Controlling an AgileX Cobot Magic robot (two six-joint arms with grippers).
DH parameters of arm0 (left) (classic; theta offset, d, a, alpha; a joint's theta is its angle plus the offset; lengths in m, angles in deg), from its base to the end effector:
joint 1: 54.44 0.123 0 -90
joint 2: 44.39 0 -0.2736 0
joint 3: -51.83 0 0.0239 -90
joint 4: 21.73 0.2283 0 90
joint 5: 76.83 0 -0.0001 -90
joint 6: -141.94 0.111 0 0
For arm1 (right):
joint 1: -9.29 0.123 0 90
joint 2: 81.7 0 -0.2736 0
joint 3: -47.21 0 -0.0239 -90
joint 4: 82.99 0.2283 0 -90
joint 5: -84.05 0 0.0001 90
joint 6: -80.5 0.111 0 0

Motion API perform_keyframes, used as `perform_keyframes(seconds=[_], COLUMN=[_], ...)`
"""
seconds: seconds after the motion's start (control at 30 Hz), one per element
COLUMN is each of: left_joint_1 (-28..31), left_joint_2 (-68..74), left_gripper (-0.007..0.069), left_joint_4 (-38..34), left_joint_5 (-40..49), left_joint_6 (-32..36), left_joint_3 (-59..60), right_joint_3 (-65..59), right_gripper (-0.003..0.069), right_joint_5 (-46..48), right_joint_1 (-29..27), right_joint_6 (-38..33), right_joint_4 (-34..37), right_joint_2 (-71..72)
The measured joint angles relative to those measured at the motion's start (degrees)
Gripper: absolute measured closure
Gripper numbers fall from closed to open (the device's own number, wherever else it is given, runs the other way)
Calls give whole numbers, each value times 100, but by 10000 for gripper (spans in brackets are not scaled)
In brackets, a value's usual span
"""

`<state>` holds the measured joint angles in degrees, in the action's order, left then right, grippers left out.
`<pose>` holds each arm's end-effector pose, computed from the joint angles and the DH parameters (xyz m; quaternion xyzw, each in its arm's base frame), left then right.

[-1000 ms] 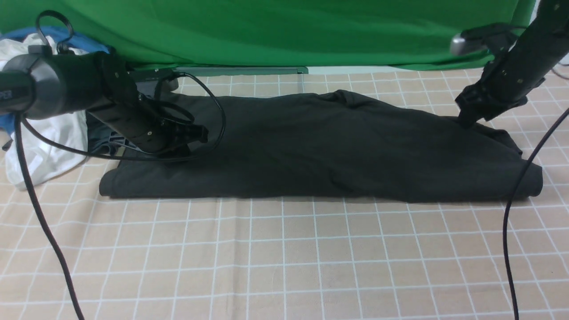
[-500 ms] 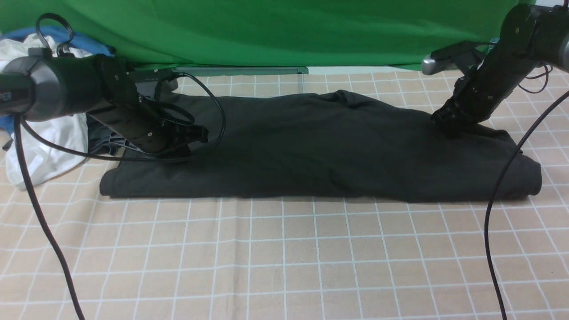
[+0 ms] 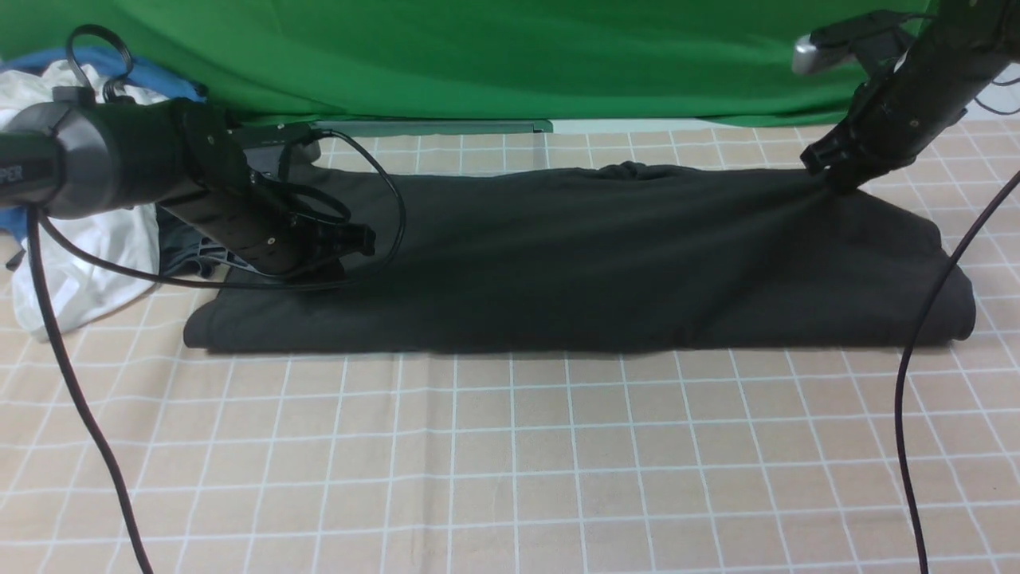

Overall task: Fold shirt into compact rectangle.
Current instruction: 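Pull the folded dark garment lengthwise by its ends to straighten it flat on the table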

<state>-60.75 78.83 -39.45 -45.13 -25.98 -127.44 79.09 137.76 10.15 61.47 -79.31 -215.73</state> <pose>0.3955 -0.0616 0.1453 0.0447 0.9712 -0.0961 0.2135 0.4636 0.0127 0.1939 -0.1558 0.9650 -0.0041 0.2110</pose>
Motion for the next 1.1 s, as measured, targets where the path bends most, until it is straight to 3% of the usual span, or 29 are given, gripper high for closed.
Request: perform_keyframes(seconds=[0.13, 0.37, 0.47, 0.6, 0.7, 0.73, 0.77, 0.83, 1.1], left_joint_1=[0, 0, 0, 0, 0, 0, 0, 0, 0], left_joint_2=[0, 0, 0, 0, 0, 0, 0, 0, 0], left_gripper=[606, 606, 606, 606, 606, 606, 606, 606, 606], left_joint_4=[0, 6, 11, 19, 19, 19, 13, 13, 1], left_joint_5=[-2, 9, 9, 9, 9, 9, 9, 9, 4], left_joint_6=[0, 0, 23, 23, 23, 23, 23, 23, 18], left_joint_3=[0, 0, 0, 0, 0, 0, 0, 0, 0], right_joint_3=[0, 147, 454, 794, 858, 858, 858, 858, 858], right_gripper=[566, 241, 199, 239, 391, 405, 528, 592, 623], right_joint_5=[-109, -193, -78, -44, -183, -194, -320, -495, -1202], right_joint_1=[0, -59, -5, 189, 488, 510, 718, 900, 1366], right_joint_6=[0, 289, 681, 581, -48, -87, -393, -537, -666], right_joint_4=[-99, -367, -312, 11, 644, 730, 1007, 1166, 1266], right_joint_2=[-188, -442, -365, -231, -236, -242, -324, -425, -1043])
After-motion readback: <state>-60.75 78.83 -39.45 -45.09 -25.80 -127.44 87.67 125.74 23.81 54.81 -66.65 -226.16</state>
